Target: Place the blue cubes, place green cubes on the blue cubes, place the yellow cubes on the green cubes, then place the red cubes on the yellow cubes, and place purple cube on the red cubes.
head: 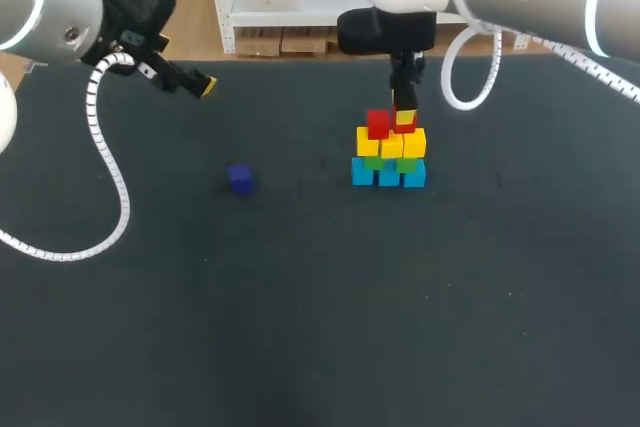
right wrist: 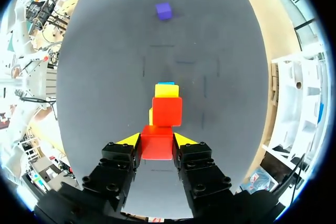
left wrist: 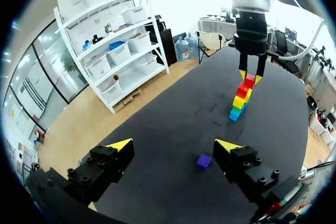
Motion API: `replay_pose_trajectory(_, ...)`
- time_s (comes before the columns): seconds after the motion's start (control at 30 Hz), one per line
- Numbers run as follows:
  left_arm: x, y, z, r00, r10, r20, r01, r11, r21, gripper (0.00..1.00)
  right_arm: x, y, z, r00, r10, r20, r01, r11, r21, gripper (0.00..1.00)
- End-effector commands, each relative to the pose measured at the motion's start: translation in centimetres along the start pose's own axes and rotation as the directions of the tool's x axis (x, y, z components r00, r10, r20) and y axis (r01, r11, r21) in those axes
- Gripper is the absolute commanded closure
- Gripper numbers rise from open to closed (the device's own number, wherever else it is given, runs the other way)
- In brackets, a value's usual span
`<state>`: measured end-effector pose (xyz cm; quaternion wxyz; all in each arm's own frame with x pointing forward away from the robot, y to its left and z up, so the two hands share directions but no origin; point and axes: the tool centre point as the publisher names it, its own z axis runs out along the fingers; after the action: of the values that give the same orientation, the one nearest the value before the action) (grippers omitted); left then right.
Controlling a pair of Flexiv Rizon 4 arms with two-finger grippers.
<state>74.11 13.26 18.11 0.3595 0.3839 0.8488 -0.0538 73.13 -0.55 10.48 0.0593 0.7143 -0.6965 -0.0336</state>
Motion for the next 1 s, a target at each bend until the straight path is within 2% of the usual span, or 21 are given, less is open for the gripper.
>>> replay_pose_trajectory(0.03, 0.1, 0.2, 0.0, 1.000, 0.002, 0.004, -0.003, 1.000, 0.007, 0.00, -0.1, -0.5, 0.1, 1.000, -0.001, 0.000, 0.001, 1.000, -0.013, 1.00)
replay_pose_trajectory(0.8, 0.1, 0.2, 0.0, 1.000, 0.002, 0.004, -0.003, 1.000, 0.007, 0.00, 0.4, -0.9, 1.4, 1.000, -0.001, 0.007, 0.001, 0.999, -0.040, 0.98)
replay_pose_trajectory(0.87, 0.1, 0.2, 0.0, 1.000, 0.002, 0.004, -0.003, 1.000, 0.007, 0.00, 0.4, -1.0, 1.4, 1.000, -0.002, 0.008, 0.002, 0.999, -0.039, 0.93)
replay_pose_trajectory(1.0, 0.1, 0.2, 0.0, 1.000, 0.002, 0.004, -0.003, 1.000, 0.007, 0.00, 0.4, -1.0, 1.6, 1.000, -0.006, 0.007, 0.007, 0.999, -0.040, 0.68)
